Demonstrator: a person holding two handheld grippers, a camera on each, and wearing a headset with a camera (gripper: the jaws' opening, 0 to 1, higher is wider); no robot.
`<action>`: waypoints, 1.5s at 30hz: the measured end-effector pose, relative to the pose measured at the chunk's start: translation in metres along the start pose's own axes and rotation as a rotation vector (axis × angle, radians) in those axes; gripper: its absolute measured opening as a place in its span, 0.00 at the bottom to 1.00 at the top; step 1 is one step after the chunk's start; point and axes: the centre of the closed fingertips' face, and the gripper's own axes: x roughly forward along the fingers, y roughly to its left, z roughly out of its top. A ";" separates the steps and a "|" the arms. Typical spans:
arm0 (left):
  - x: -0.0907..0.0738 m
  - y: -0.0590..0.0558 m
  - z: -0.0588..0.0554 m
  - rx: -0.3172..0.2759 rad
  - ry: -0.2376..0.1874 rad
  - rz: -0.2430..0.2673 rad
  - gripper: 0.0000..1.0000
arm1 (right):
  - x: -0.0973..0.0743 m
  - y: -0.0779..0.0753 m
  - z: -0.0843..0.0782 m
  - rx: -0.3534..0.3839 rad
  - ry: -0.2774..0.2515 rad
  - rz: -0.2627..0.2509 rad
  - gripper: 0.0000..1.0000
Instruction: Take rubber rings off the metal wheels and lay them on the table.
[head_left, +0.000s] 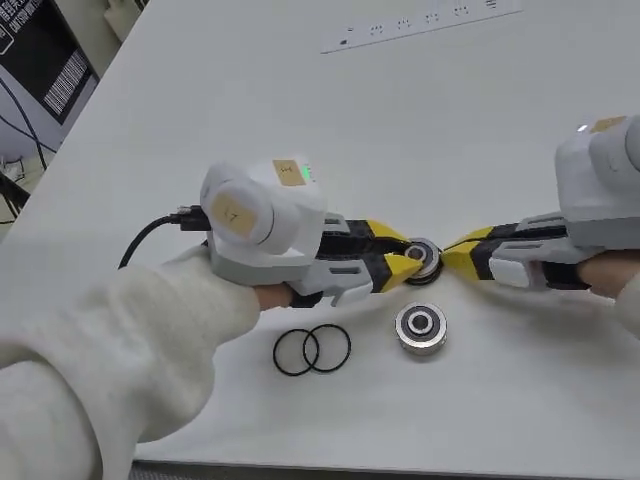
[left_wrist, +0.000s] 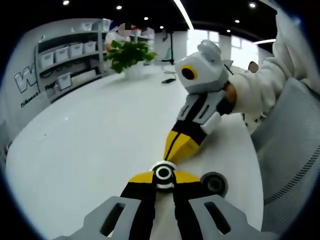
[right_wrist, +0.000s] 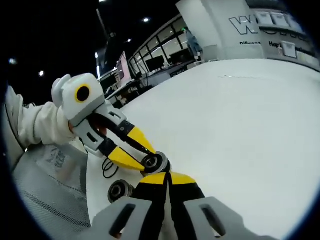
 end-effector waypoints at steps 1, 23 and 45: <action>0.000 0.000 0.000 -0.001 -0.004 0.002 0.13 | 0.000 0.000 0.000 0.034 -0.012 0.007 0.00; -0.001 -0.003 0.003 -0.013 -0.065 0.014 0.13 | -0.005 0.005 0.010 0.373 -0.136 0.150 0.00; 0.000 0.001 0.000 -0.018 -0.061 0.015 0.13 | -0.004 0.013 0.013 0.395 -0.163 0.193 0.00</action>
